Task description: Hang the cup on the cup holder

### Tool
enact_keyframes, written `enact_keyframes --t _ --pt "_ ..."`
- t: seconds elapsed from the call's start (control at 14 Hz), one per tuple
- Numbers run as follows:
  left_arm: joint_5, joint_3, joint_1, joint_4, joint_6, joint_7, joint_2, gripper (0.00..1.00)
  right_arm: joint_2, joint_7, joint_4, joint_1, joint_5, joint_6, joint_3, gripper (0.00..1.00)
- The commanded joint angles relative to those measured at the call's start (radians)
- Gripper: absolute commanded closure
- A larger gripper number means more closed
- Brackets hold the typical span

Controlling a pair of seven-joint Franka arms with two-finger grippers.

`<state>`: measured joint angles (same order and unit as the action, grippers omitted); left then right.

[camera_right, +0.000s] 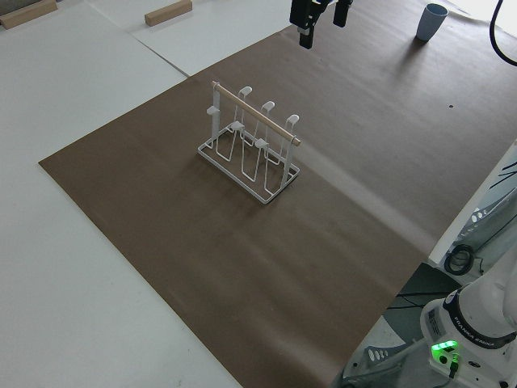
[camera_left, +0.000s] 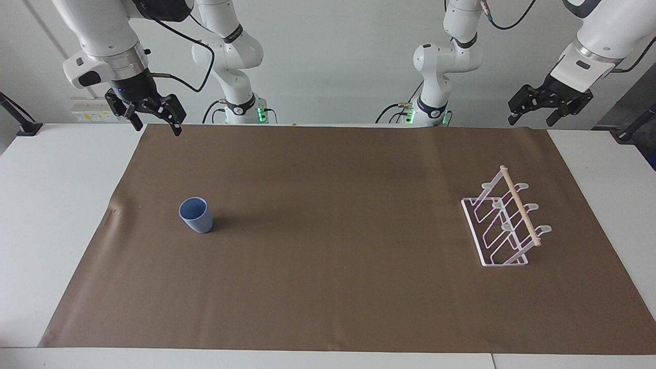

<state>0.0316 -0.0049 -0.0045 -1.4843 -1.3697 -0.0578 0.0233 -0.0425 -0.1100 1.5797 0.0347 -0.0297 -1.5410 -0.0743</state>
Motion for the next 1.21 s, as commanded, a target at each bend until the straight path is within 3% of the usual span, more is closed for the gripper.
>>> enact_keyframes --t 0.0,0.29,0.71,0.86,1.14 --pt "-0.012 -0.003 0.008 -0.028 -0.002 0.007 0.026 0.00 -0.031 0.015 0.054 -0.009 -0.001 -0.060 0.004 0.00" --pt "-0.012 -0.003 0.006 -0.028 -0.002 0.007 0.026 0.00 -0.024 0.036 0.085 -0.022 -0.001 -0.112 0.002 0.00" --pt "-0.012 -0.003 0.006 -0.028 -0.002 0.007 0.026 0.00 -0.013 0.107 0.265 -0.055 -0.001 -0.368 0.002 0.00" --pt "-0.012 -0.003 0.008 -0.028 -0.002 0.007 0.026 0.00 0.024 0.116 0.321 -0.055 0.001 -0.473 0.002 0.00" --pt "-0.012 -0.003 0.008 -0.028 -0.002 0.007 0.026 0.00 0.143 0.219 0.336 -0.068 0.048 -0.596 0.002 0.00"
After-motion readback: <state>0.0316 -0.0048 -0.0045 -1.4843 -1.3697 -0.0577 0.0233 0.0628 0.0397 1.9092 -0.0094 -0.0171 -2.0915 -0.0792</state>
